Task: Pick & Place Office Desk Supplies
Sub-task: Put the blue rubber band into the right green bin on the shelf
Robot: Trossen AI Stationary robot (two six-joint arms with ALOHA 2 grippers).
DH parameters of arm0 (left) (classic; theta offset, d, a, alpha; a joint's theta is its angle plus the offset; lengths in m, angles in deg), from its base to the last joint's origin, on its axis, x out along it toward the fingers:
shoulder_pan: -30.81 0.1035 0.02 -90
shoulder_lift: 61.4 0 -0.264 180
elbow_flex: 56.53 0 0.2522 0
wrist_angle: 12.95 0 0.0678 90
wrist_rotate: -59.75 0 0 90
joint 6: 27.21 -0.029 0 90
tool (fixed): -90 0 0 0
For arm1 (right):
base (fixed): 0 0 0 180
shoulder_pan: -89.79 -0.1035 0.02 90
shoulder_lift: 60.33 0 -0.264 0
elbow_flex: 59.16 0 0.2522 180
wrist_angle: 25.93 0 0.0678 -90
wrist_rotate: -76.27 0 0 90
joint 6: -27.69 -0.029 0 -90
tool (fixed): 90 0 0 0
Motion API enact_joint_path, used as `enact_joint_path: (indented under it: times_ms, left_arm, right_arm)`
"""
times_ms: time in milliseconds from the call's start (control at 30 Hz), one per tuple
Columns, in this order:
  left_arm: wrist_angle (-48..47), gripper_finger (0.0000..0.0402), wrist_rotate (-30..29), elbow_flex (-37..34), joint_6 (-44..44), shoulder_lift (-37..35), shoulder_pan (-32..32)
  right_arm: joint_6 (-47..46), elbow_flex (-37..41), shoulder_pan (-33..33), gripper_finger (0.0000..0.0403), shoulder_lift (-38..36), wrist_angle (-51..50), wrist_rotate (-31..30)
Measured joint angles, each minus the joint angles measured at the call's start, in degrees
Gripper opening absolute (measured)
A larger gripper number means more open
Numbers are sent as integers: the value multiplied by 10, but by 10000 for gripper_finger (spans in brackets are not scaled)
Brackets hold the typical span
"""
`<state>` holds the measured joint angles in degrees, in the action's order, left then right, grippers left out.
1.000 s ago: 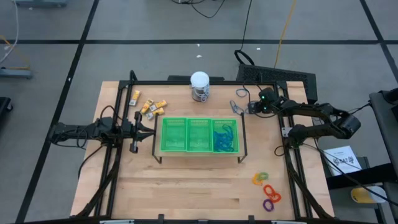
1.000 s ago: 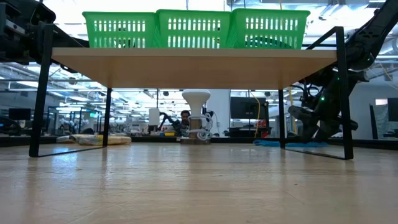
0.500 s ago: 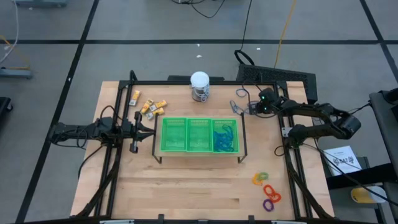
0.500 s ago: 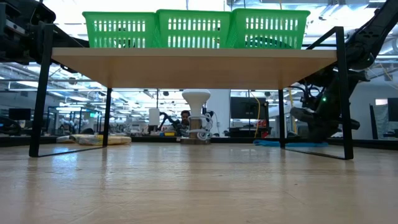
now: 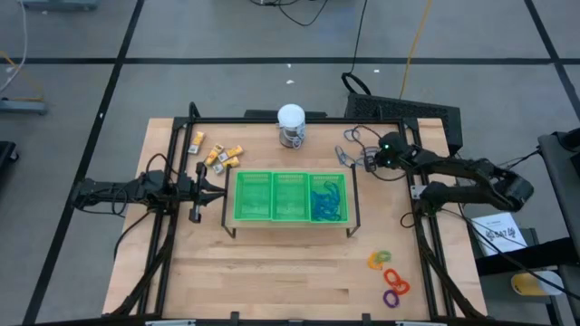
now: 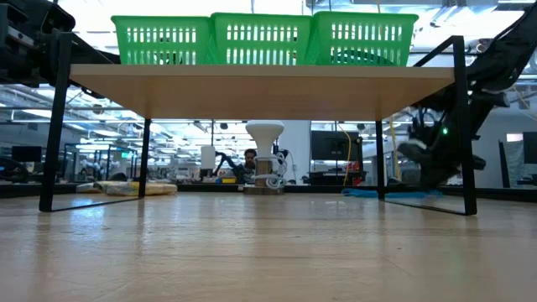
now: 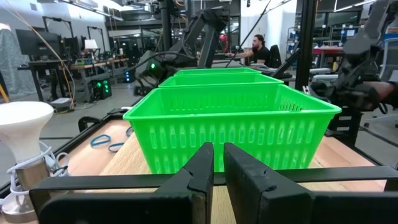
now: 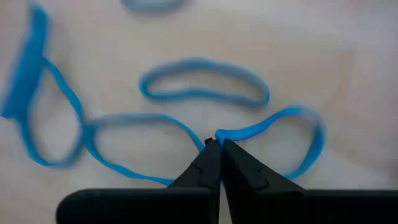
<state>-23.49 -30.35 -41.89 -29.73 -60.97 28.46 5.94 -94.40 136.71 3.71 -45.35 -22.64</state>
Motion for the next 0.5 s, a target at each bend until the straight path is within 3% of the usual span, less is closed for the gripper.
enact_joint_path:
  times_ms: [333,500]
  left_arm:
    - [0,45,0,0,0,0,0]
    - [0,45,0,0,0,0,0]
  right_arm:
    - [21,-1,-29,1,-157,17,-9]
    - [31,-2,-67,1,-206,84,34]
